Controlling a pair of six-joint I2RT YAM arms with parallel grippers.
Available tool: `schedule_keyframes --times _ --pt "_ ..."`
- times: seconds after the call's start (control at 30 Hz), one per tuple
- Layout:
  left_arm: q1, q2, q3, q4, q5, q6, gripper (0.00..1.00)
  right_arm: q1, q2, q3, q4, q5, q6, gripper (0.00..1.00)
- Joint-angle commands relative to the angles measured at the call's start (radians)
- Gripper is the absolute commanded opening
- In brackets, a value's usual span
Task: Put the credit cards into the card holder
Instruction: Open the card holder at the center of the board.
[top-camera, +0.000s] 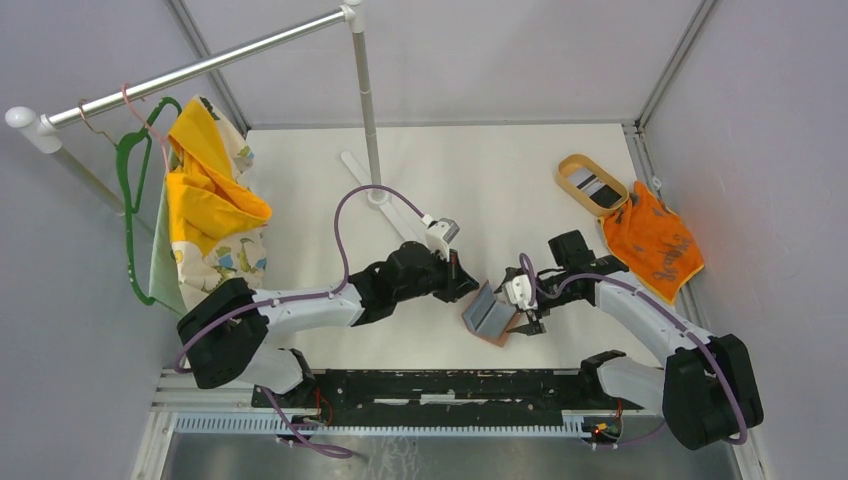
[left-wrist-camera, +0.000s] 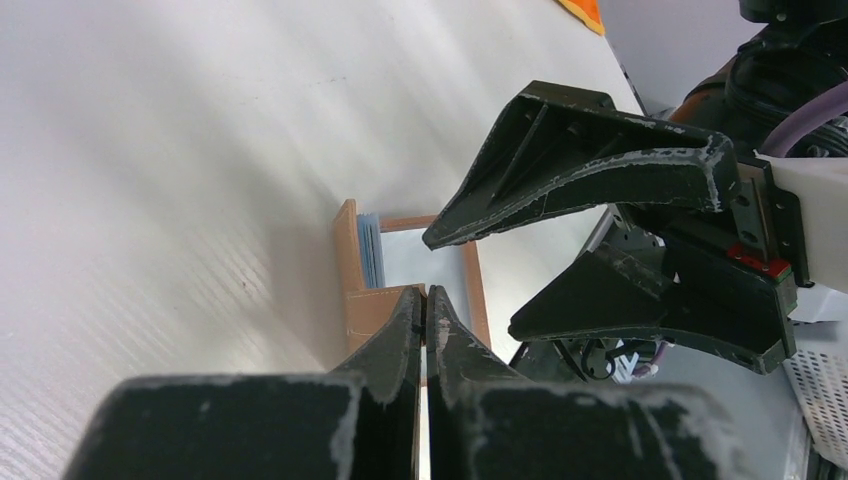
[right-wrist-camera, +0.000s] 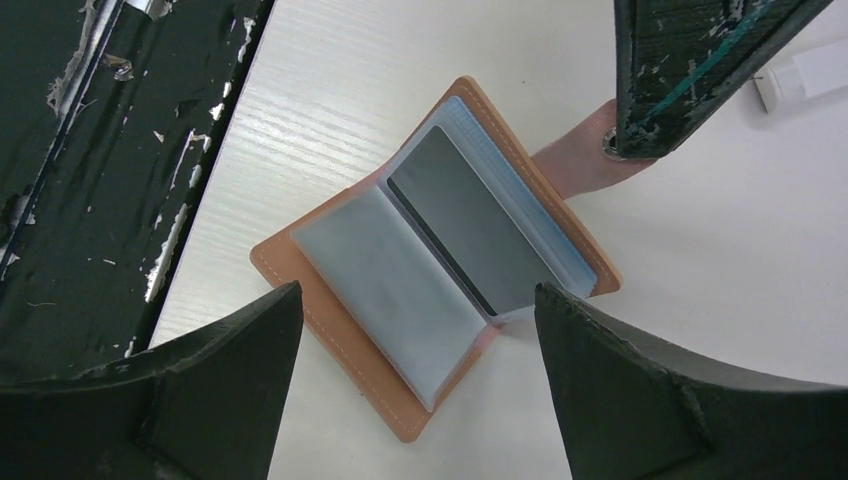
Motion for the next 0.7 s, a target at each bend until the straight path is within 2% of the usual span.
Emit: schedule_keyframes --times 0.0,0.1,0.17,0.23,0.47,0.6,0.67 --pt "0.017 0.012 0.028 0.033 -0.009 0.074 0.02 0.012 -0.001 -0.001 0.015 0.007 -0.012 0.9" --pt "0.029 0.014 0.022 0.029 -0.006 0.079 0.02 0.017 0.002 -0.002 0.017 0.012 -0.01 0.87" --pt "0.033 0.01 0.022 0.026 0.005 0.088 0.02 0.02 0.009 -0.007 0.025 0.026 -0.001 0.81" --pt "0.036 -0.001 0.026 0.017 0.012 0.104 0.02 0.029 0.02 -0.014 0.038 0.063 0.006 0.74" --pt "0.039 -0.029 0.034 -0.001 0.037 0.139 0.02 0.109 0.121 -0.021 0.041 0.23 0.012 0.37" --pt "0.04 -0.025 0.035 -0.001 0.049 0.141 0.02 0.134 0.188 0.044 -0.062 0.251 -0.02 0.33" --pt "0.041 -0.026 0.034 0.003 0.064 0.141 0.02 0.133 0.188 0.089 -0.102 0.213 -0.017 0.37"
